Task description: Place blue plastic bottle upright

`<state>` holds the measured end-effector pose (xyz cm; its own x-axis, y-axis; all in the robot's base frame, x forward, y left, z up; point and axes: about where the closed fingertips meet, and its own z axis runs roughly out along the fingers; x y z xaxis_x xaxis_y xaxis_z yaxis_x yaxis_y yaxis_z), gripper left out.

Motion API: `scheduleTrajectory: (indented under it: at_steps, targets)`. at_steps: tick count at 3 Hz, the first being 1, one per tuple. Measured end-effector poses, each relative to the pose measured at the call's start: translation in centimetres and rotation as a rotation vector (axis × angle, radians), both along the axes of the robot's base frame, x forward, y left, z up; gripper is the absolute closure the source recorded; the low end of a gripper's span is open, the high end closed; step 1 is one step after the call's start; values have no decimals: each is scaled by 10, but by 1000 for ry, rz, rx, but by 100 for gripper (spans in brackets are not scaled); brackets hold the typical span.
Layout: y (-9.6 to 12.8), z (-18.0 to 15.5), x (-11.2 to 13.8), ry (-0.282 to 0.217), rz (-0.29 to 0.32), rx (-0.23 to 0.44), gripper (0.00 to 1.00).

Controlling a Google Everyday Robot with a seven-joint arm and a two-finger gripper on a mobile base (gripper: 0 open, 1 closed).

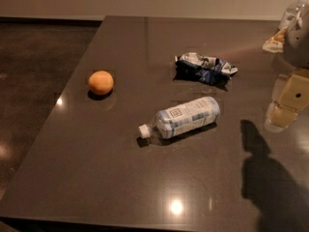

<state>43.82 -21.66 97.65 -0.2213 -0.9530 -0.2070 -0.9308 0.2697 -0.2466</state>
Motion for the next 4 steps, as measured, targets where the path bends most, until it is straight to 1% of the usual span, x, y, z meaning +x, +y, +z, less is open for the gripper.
scheduleTrajectory:
  at_steps: [1, 2, 3, 4]
  targets:
    - [0, 0, 0, 0, 0, 0, 0]
    - [12, 1, 7, -10, 38, 19, 0]
    - [32, -7, 17, -4, 102, 43, 0]
    - [54, -19, 25, 9, 175, 52, 0]
